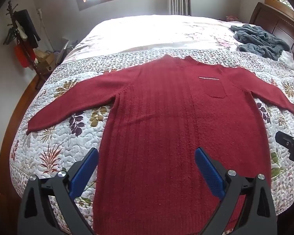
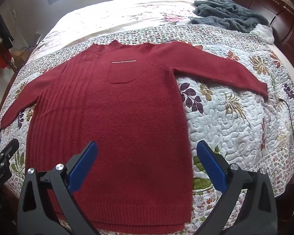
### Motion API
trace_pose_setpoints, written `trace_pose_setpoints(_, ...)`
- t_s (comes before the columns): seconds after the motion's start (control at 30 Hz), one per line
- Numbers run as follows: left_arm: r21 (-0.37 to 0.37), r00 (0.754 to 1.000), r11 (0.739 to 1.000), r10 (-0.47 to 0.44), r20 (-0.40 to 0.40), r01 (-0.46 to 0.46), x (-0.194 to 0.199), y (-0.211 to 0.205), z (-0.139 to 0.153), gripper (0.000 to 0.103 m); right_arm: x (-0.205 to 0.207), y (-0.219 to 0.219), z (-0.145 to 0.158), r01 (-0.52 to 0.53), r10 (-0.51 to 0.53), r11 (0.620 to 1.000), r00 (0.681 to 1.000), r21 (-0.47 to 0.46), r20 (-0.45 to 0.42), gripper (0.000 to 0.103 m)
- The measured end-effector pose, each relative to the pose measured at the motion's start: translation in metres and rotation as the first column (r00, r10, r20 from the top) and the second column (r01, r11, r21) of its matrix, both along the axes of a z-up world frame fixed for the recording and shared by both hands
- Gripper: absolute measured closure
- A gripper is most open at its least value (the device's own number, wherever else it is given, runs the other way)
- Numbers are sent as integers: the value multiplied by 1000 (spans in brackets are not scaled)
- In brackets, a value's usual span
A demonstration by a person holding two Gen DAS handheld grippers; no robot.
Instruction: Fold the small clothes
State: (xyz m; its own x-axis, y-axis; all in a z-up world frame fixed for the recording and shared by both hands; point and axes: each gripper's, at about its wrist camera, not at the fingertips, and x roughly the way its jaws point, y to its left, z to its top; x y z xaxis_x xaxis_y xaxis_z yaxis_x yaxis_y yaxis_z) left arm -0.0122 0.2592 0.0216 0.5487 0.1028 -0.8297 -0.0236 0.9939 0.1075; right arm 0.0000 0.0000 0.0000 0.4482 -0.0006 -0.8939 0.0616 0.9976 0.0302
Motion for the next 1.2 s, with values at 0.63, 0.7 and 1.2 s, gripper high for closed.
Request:
trace_pose_setpoints(0.63,9,1000,1000,-1,1,1,-1,-2,-1,4,-3,-3,1,6,-6,1000,1000,2,0,3)
trace_pose_setpoints(0.7,12,1000,1000,-3,2,3,-1,-3,0,4,-3,-3,1,6,-6,1000,1000,4,1,3)
trace_pose_setpoints(1.2,20,1000,1000,-1,-4,2,0,-5,-3,4,-2,-3,-1,7,-7,1000,1000,1,3,3)
